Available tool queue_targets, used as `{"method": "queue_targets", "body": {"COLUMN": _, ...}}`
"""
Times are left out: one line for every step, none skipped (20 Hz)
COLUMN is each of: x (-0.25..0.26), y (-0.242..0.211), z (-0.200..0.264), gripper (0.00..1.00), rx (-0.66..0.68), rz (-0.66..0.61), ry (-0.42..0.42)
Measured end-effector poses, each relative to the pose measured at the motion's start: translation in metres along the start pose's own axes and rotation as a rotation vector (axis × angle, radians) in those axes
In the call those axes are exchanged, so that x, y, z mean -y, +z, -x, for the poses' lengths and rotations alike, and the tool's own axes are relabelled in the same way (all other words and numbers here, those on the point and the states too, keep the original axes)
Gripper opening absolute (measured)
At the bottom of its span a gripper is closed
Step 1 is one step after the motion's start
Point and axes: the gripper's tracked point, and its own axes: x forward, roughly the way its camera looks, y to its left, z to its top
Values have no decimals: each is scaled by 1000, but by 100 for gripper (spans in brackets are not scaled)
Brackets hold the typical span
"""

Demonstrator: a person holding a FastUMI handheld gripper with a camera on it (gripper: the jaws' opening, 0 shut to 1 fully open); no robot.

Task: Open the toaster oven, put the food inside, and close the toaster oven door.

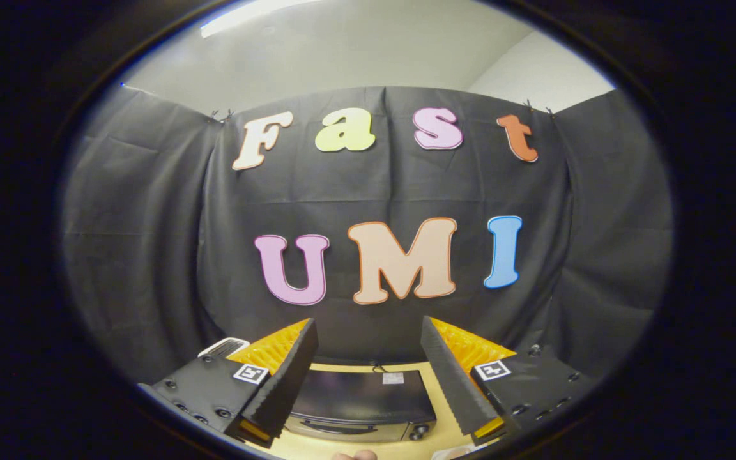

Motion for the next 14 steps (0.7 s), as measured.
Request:
{"method": "queue_targets", "body": {"x": -1, "y": 0, "z": 0, "gripper": 100, "rx": 1, "rz": 3, "ry": 3}}
{"method": "queue_targets", "body": {"x": -2, "y": 0, "z": -1, "gripper": 100, "rx": 2, "rz": 6, "ry": 3}}
{"method": "queue_targets", "body": {"x": -3, "y": 1, "z": 0, "gripper": 100, "rx": 2, "rz": 7, "ry": 5}}
{"method": "queue_targets", "body": {"x": -5, "y": 1, "z": 0, "gripper": 100, "rx": 2, "rz": 8, "ry": 6}}
{"method": "queue_targets", "body": {"x": -5, "y": 0, "z": 0, "gripper": 100, "rx": 3, "rz": 9, "ry": 9}}
{"method": "queue_targets", "body": {"x": -7, "y": 0, "z": 0, "gripper": 100, "rx": 3, "rz": 9, "ry": 11}}
{"method": "queue_targets", "body": {"x": -9, "y": 0, "z": 1, "gripper": 100, "rx": 3, "rz": 8, "ry": 12}}
{"method": "queue_targets", "body": {"x": -10, "y": 0, "z": 1, "gripper": 100, "rx": 3, "rz": 6, "ry": 15}}
{"method": "queue_targets", "body": {"x": -11, "y": -1, "z": 1, "gripper": 100, "rx": 2, "rz": 3, "ry": 16}}
{"method": "queue_targets", "body": {"x": -12, "y": -2, "z": 1, "gripper": 100, "rx": 0, "rz": 1, "ry": 17}}
{"method": "queue_targets", "body": {"x": -13, "y": -2, "z": 1, "gripper": 100, "rx": 0, "rz": -2, "ry": 20}}
{"method": "queue_targets", "body": {"x": -15, "y": -2, "z": 1, "gripper": 100, "rx": 1, "rz": -4, "ry": 22}}
{"method": "queue_targets", "body": {"x": -17, "y": -3, "z": 1, "gripper": 100, "rx": 1, "rz": -5, "ry": 25}}
{"method": "queue_targets", "body": {"x": -19, "y": -2, "z": 1, "gripper": 100, "rx": 1, "rz": -7, "ry": 30}}
